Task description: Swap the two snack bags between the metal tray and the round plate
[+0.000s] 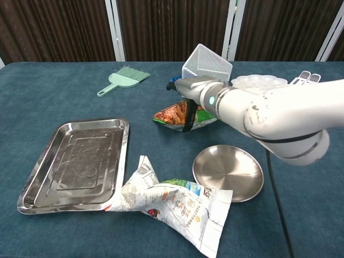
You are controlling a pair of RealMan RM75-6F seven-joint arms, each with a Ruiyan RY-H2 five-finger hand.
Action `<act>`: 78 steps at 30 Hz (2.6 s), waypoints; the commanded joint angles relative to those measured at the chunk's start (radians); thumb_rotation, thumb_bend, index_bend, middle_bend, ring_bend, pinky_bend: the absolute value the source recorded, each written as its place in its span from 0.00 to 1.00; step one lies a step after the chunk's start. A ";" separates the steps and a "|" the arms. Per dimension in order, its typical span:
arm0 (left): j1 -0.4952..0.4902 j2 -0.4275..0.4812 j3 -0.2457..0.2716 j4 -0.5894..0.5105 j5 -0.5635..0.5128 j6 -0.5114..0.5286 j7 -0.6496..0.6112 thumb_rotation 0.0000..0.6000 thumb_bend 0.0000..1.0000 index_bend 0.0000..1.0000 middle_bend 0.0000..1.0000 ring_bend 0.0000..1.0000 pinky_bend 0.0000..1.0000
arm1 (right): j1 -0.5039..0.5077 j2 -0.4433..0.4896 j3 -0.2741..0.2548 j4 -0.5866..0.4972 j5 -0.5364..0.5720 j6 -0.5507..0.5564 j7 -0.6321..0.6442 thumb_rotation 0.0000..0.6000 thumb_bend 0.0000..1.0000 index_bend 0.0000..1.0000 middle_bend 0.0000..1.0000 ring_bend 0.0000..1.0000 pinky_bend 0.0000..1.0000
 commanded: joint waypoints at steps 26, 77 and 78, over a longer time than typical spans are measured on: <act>0.005 -0.003 0.006 -0.014 0.020 -0.005 0.029 1.00 0.36 0.00 0.00 0.00 0.05 | -0.140 0.360 -0.044 -0.551 -0.027 0.150 0.044 1.00 0.35 0.95 0.84 0.88 1.00; -0.002 0.064 0.105 -0.165 0.206 0.012 -0.027 1.00 0.36 0.00 0.00 0.00 0.06 | -0.831 0.617 -0.596 -0.604 -0.890 0.772 0.716 1.00 0.13 0.00 0.00 0.00 0.00; -0.005 0.061 0.119 -0.177 0.225 0.003 -0.024 1.00 0.36 0.00 0.00 0.00 0.06 | -0.848 0.622 -0.597 -0.602 -0.891 0.783 0.724 1.00 0.13 0.00 0.00 0.00 0.00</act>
